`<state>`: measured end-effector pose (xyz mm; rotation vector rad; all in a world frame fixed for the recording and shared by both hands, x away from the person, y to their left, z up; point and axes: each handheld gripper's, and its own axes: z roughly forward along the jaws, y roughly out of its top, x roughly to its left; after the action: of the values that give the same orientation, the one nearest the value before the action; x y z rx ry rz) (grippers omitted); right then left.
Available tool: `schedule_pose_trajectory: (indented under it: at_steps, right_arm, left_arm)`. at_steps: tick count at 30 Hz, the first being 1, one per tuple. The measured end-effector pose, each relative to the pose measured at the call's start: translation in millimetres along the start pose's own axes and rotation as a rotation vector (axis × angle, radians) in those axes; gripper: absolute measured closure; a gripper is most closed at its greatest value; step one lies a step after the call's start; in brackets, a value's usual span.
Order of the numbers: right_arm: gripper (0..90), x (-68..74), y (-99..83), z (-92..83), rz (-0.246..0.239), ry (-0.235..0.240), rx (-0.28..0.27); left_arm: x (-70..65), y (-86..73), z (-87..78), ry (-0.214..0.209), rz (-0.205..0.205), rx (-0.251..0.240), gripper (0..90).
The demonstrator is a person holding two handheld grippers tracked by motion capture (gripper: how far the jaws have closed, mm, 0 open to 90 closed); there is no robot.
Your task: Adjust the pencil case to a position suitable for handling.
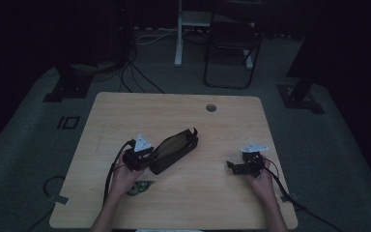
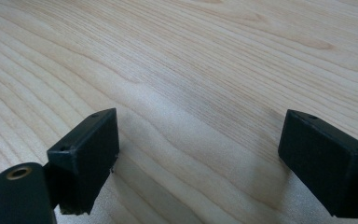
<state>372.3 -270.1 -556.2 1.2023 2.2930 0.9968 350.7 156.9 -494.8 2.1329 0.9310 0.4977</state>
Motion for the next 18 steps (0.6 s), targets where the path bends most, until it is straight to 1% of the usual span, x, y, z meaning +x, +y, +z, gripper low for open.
schedule_pose_trajectory:
  at_steps: [2,3,6,8,9,12,18]
  right_arm:
    - [12.1,0.0,0.0,0.0,0.0,0.0,0.0]
    - [12.1,0.0,0.0,0.0,0.0,0.0,0.0]
    - [12.1,0.0,0.0,0.0,0.0,0.0,0.0]
    - [12.1,0.0,0.0,0.0,0.0,0.0,0.0]
    - [12.1,0.0,0.0,0.0,0.0,0.0,0.0]
    - [12.1,0.0,0.0,0.0,0.0,0.0,0.0]
    - [12.1,0.0,0.0,0.0,0.0,0.0,0.0]
  left_arm:
    - [0.0,0.0,0.0,0.0,0.0,0.0,67.7]
    - [0.9,-0.4,-0.6,-0.016,0.02,0.002,69.9]
    - [1.6,-0.6,-1.4,-0.023,0.041,0.009,72.0]
    - [1.6,-0.6,-1.4,-0.023,0.041,0.009,72.5]
    - [1.7,-1.0,-1.8,-0.037,0.056,0.01,73.5]
    - [2.4,-2.1,-2.8,-0.065,0.064,0.005,74.6]
    - [4.1,-5.1,-5.4,-0.118,0.104,0.004,77.1]
